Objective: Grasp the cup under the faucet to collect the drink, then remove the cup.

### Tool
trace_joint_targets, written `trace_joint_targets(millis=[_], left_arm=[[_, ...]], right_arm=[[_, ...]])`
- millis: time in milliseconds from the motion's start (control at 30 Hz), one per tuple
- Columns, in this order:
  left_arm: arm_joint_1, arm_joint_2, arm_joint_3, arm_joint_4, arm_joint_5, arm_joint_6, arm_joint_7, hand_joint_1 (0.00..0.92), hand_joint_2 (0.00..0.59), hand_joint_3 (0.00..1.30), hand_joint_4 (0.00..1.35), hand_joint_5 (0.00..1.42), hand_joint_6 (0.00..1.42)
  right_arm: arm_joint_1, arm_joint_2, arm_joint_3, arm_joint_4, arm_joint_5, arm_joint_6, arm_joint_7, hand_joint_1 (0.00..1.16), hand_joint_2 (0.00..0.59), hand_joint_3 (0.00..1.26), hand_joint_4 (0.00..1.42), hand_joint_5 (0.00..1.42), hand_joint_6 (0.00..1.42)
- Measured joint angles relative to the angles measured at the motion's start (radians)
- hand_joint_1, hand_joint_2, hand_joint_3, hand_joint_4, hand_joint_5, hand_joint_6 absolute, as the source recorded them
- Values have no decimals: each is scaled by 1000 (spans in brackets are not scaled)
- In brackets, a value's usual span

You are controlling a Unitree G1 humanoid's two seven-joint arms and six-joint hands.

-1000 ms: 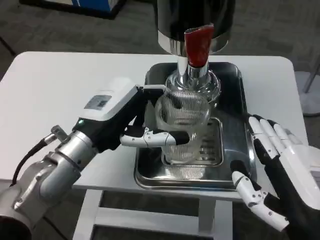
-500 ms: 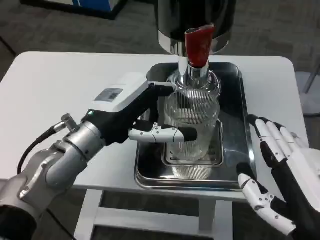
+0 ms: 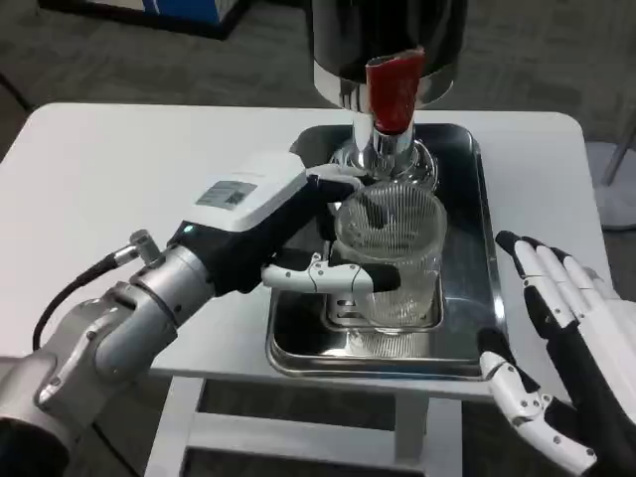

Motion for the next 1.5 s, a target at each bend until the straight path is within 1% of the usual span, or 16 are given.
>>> trace_joint_targets(millis=[133,267,400,467,500,633,767,967,1033,1233,1367,1433,1500], left_arm=[[15,14,1,-25,1,15,1,97,166,525,155,562,1163],[18,30,5,-43,16,30,1,93,155,466,109,513,1111],[18,44,7,-44,19,37,1,89,147,408,77,495,1085],[18,49,8,-44,20,42,1,73,135,374,76,482,1053],[18,51,8,-44,20,43,1,60,126,352,41,472,1050],[21,55,8,-52,21,44,1,4,99,295,1,432,932],[24,58,11,-67,21,45,1,0,89,286,8,390,838],[32,59,25,-88,17,45,0,0,79,304,21,328,600],[37,61,27,-92,17,45,-2,0,77,307,21,301,548],[63,78,47,-134,1,44,-24,0,75,307,21,291,513],[90,111,104,-180,-34,43,-30,0,74,313,29,288,506],[99,121,115,-191,-46,43,-33,0,74,316,31,291,508],[120,136,138,-213,-63,42,-39,0,73,317,32,293,508]], right_arm=[[1,0,-4,0,10,-5,-7,48,503,3,0,0,0],[0,-2,-6,0,17,-7,-7,50,500,6,0,0,0],[0,-4,-9,0,21,-10,-7,51,499,11,0,0,0],[0,-4,-11,0,23,-11,-7,51,499,12,0,0,1],[0,-4,-12,0,23,-12,-7,51,499,13,0,0,1],[0,-5,-17,0,25,-17,-7,55,509,23,0,0,1],[0,-5,-17,0,28,-18,-7,57,510,26,0,0,1],[0,-4,-19,0,36,-20,-9,72,507,34,0,0,13],[0,-4,-22,0,39,-20,-13,74,506,34,0,0,14],[1,-4,-23,0,42,-21,-18,80,506,41,0,0,15],[1,-3,-24,1,43,-21,-21,83,506,43,0,0,15],[0,-3,-23,2,43,-21,-22,84,506,43,0,0,15],[0,-2,-22,2,43,-22,-24,85,506,47,0,0,16]])
